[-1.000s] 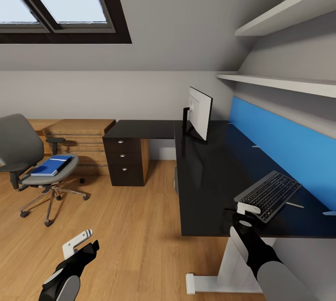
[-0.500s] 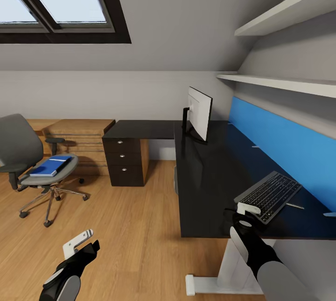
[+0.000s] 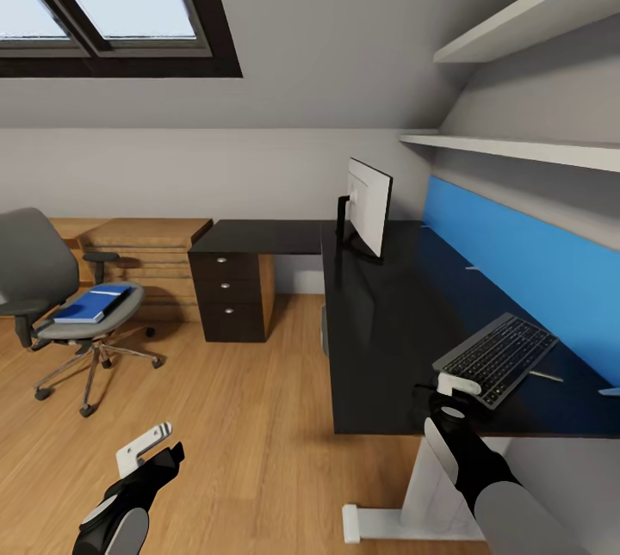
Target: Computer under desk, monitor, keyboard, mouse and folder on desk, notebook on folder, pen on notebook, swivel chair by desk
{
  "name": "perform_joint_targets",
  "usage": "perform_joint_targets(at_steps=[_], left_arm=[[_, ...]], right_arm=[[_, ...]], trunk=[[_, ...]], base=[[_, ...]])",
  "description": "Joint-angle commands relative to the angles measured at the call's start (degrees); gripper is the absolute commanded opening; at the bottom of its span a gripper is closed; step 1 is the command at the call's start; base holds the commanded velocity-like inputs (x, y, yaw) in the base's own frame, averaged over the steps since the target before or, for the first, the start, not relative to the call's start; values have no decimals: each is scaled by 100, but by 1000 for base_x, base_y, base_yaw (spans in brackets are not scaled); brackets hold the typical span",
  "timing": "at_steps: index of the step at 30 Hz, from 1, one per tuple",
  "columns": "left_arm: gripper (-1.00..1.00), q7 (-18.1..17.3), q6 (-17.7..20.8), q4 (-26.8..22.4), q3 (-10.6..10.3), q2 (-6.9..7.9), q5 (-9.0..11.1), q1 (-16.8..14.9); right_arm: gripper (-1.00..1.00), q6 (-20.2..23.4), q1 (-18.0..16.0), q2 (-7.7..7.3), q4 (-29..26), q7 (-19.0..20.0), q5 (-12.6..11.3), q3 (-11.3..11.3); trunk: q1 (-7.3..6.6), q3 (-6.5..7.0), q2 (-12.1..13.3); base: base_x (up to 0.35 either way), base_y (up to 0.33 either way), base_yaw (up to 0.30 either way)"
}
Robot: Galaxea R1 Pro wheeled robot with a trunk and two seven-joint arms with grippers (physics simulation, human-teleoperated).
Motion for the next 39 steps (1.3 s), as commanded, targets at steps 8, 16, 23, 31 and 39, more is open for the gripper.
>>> perform_joint_targets(at_steps=[8, 16, 23, 31, 39], left_arm=[[100, 51, 9, -8, -12, 4, 46, -4], [100, 51, 9, -8, -12, 5, 44, -4], [100, 51, 13, -8, -9, 4, 46, -4], [100, 51, 14, 0, -5, 11, 47, -4], [100, 46, 15, 4, -11, 12, 42, -4]], right_arm=[[100, 43, -2, -1, -14, -22, -21, 7], [100, 46, -2, -1, -15, -22, -24, 7], [100, 44, -2, -1, -18, -22, -22, 7], [100, 42, -2, -1, -21, -22, -25, 7], [100, 41, -2, -9, -21, -22, -23, 6]], trunk=[[22, -25, -45], [88, -79, -166], [88, -79, -166], [88, -79, -166], [88, -79, -166]], base=[[0, 0, 0], [0, 0, 0], [0, 0, 0], [0, 0, 0], [66, 0, 0]])
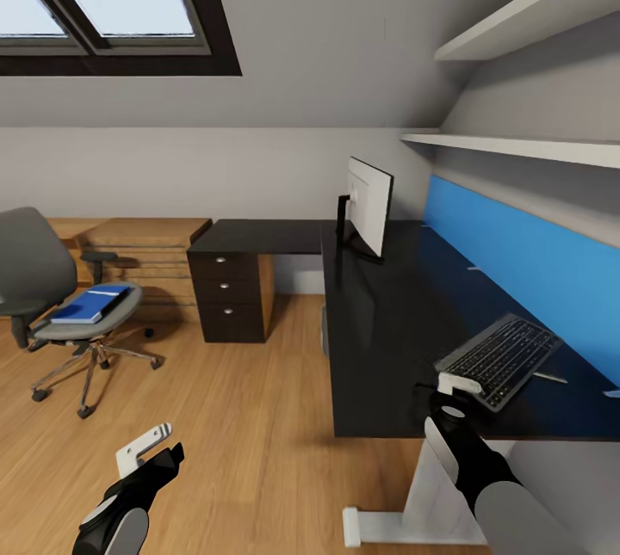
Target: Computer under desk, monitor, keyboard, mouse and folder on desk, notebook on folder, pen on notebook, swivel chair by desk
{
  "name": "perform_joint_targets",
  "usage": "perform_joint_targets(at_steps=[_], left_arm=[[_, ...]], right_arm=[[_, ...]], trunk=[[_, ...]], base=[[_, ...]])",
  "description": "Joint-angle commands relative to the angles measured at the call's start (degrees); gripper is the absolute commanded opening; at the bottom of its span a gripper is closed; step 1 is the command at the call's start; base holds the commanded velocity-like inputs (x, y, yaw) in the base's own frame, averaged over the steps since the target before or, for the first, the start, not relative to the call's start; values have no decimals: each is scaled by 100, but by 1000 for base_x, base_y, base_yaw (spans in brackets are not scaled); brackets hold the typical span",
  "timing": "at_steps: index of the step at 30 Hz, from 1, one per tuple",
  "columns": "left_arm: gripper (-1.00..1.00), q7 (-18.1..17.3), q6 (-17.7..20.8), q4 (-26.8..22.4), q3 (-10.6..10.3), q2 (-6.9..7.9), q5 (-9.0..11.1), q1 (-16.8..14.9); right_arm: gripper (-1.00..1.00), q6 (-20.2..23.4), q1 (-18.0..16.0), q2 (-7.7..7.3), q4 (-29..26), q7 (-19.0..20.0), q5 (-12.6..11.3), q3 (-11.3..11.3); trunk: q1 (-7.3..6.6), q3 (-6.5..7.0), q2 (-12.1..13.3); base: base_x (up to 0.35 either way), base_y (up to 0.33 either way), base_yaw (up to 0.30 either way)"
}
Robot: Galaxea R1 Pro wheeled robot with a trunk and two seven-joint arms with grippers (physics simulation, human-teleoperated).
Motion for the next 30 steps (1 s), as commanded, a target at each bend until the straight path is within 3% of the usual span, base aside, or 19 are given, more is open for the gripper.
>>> perform_joint_targets(at_steps=[1, 11, 12, 30], left_arm=[[100, 50, 10, -7, -13, 6, 41, -5], [100, 46, 14, 6, -15, 6, 30, -5], [100, 46, 16, 7, -15, 6, 29, -5], [100, 46, 20, 7, -15, 6, 33, -5]], right_arm=[[100, 68, 2, -2, -3, -16, -48, 4], [100, 74, 2, 5, -8, -19, -47, 4], [-100, 74, 2, 5, -6, -21, -47, 5], [-100, 80, 2, 6, -17, -16, -47, 6]], trunk=[[3, -7, -2], [3, -7, -2], [3, -7, -2], [3, -7, -2]], base=[[216, 0, 0], [62, 0, 0], [1, 0, 0], [0, 0, 0]])
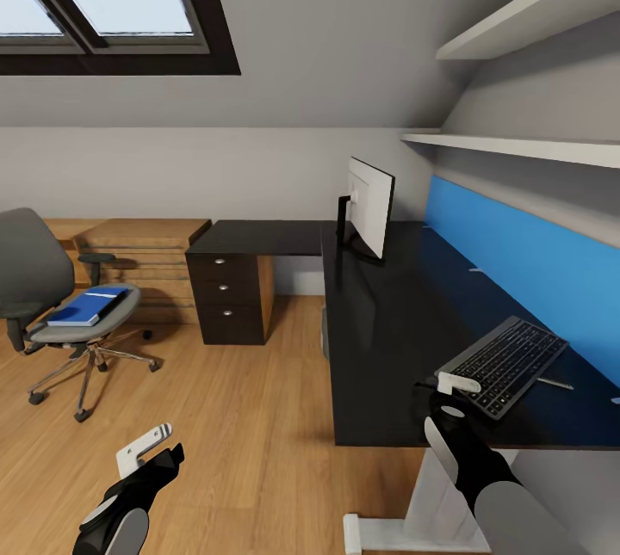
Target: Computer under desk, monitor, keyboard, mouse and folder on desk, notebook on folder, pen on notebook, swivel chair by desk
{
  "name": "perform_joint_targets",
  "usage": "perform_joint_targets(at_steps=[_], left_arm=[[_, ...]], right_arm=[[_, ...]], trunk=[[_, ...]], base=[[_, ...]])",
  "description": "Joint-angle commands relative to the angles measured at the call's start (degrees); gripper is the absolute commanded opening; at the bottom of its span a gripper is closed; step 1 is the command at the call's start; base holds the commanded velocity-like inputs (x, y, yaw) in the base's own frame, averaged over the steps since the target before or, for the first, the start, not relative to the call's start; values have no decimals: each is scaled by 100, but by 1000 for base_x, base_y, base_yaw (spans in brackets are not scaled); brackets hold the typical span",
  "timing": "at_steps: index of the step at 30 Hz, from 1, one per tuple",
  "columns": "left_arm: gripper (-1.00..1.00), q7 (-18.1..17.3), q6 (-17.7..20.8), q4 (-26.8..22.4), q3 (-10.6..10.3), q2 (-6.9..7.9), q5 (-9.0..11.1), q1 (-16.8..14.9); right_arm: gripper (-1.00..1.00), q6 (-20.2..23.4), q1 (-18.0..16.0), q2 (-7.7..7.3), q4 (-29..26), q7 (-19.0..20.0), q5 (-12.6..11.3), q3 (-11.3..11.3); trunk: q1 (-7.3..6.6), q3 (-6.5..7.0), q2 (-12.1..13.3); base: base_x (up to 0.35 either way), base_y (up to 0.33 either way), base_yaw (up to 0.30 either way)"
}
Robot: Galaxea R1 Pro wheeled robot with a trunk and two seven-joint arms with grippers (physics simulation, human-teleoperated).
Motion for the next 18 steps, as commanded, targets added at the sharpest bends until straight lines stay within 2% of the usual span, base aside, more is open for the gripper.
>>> perform_joint_targets(at_steps=[1, 5, 8, 9, 18], left_arm=[[100, 51, 10, -8, -13, 6, 44, -5], [100, 51, 10, -8, -13, 6, 46, -5], [100, 51, 3, -8, -13, 6, 48, -5], [100, 55, 1, 0, -13, 6, 55, -5], [100, 58, 1, 1, -13, 6, 47, -5]], right_arm=[[-100, 52, 2, -1, -6, -15, -85, 7], [-100, 53, 2, -1, -11, -11, -90, 7], [-100, 40, 2, 5, -24, -7, -88, 14], [-100, 53, 14, 47, -494, -6, -69, 75], [-100, 74, 27, 77, -620, -6, -68, 86]], trunk=[[0, -7, -3], [0, -7, -3], [-66, 47, 117], [-88, 64, 157], [-285, 226, 518]], base=[[0, 0, 0], [0, 0, 0], [0, 0, 0], [0, 0, 0], [0, 0, 0]])
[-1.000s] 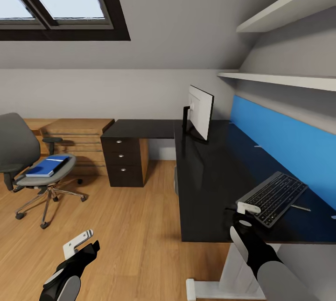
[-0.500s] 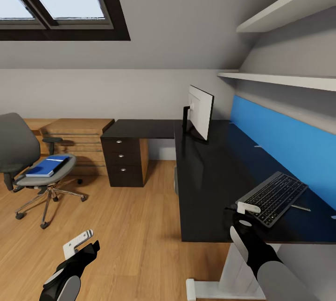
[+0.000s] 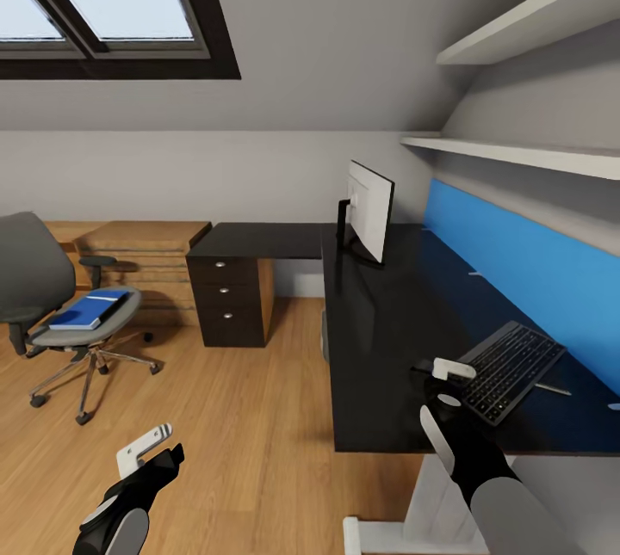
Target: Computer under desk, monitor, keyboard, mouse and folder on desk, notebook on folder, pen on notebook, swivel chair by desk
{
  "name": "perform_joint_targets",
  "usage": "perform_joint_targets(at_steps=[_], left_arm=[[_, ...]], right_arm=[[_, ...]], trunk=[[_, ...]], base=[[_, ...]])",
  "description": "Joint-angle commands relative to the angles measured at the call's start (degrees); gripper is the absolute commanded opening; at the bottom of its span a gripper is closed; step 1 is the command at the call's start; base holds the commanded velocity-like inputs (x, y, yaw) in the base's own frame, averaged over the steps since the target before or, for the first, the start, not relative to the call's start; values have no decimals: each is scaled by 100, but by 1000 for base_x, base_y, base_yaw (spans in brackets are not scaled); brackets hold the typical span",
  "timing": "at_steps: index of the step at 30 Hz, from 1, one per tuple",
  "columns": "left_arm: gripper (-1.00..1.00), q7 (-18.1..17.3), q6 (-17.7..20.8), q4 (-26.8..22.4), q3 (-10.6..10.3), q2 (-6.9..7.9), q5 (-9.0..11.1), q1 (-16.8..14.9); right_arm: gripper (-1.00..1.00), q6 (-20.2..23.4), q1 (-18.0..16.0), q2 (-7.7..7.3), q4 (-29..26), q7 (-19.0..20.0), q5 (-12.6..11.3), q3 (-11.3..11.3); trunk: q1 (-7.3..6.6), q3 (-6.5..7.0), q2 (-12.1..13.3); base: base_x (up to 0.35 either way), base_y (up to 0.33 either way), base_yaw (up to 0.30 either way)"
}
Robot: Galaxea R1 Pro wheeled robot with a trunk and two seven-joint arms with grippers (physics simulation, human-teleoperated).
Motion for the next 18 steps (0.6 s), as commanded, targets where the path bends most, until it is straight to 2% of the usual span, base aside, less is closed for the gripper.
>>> perform_joint_targets(at_steps=[1, 6, 10, 15, 18], left_arm=[[100, 48, 10, -8, -12, 6, 41, -4], [100, 48, 10, -8, -12, 6, 41, -4], [100, 43, 14, 79, -41, 6, 45, -4], [100, 37, 18, 322, -160, 10, 42, -4], [100, 36, 18, 375, -210, 8, 36, -4]], right_arm=[[-100, 25, -1, -2, -14, -31, -44, 10], [-100, 25, -1, 7, -26, -31, -39, 49], [-100, 36, 6, 34, -199, -40, -50, 292], [-100, 186, 8, 276, -313, -54, -23, 322], [-100, 234, 14, 337, -336, -57, -19, 329]], trunk=[[-23, 12, 38], [-133, 102, 238], [-220, 174, 399], [-330, 263, 599], [-352, 281, 640]], base=[[0, 0, 0], [0, 0, 0], [0, 0, 0], [0, 0, 22], [0, 0, 137]])
